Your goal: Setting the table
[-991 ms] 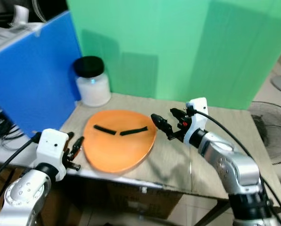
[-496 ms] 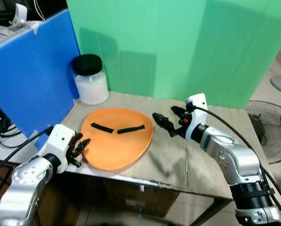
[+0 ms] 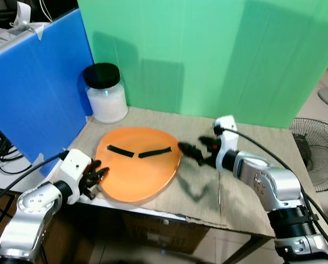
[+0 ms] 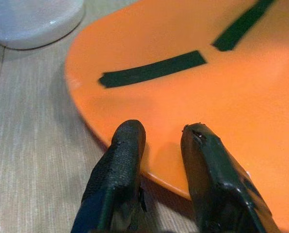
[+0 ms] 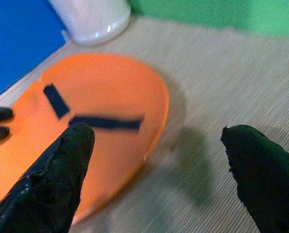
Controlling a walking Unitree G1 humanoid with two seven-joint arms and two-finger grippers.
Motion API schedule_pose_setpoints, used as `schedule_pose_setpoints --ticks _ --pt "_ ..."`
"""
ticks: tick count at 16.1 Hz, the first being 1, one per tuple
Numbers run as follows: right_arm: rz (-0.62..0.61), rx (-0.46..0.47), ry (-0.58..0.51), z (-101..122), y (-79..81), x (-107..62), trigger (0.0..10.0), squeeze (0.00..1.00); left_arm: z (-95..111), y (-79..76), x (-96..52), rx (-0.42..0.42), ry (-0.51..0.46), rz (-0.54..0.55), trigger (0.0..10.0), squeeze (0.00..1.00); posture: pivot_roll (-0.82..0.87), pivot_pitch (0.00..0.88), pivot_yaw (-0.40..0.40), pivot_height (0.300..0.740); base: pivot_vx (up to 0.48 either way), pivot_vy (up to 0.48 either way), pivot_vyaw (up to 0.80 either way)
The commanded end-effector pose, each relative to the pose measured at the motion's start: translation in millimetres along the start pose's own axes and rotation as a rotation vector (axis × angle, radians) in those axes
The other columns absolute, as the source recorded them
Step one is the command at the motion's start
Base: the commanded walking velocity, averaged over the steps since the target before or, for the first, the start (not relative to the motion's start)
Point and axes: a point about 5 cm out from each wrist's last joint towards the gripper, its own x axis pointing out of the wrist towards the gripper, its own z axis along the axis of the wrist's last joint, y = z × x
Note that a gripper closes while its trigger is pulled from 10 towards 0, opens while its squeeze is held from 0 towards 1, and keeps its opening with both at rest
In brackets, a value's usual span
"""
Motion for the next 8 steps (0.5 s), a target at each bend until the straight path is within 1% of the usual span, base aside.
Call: schedule_pose_setpoints --ticks 1,2,3,4,5,8 --pt "0.01 0.037 0.017 1 -1.9 0.9 10.0 0.0 -20 -9.8 -0.8 -0.025 0.083 -0.058 10.0 0.0 -0.06 0.0 0.006 0.74 0.0 0.0 0.0" --pt "0.039 0.09 0.029 -2 -1.1 3.1 10.0 0.0 -23 -11.9 -2.2 -0.022 0.082 -0.069 10.0 0.0 -0.06 0.0 0.004 0.74 0.0 0.0 0.0" --pt "0.056 0.123 0.033 -3 0.3 5.1 10.0 0.0 -25 -13.4 -2.8 -0.026 0.079 -0.075 10.0 0.0 -0.06 0.0 0.002 0.74 0.0 0.0 0.0" --pt "0.095 0.182 0.04 -5 4.5 9.9 10.0 0.0 -28 -17.6 -4.1 -0.04 0.073 -0.091 10.0 0.0 -0.06 0.0 0.0 0.74 0.0 0.0 0.0" --pt "0.12 0.211 0.045 -6 8.9 14.2 10.0 0.0 -30 -20.6 -4.4 -0.04 0.076 -0.104 10.0 0.0 -0.06 0.0 -0.002 0.74 0.0 0.0 0.0" --pt "0.157 0.23 0.045 -8 18.1 24.9 10.0 0.0 -35 -28.8 -3.9 -0.04 0.074 -0.144 10.0 0.0 -0.06 0.0 -0.005 0.74 0.0 0.0 0.0"
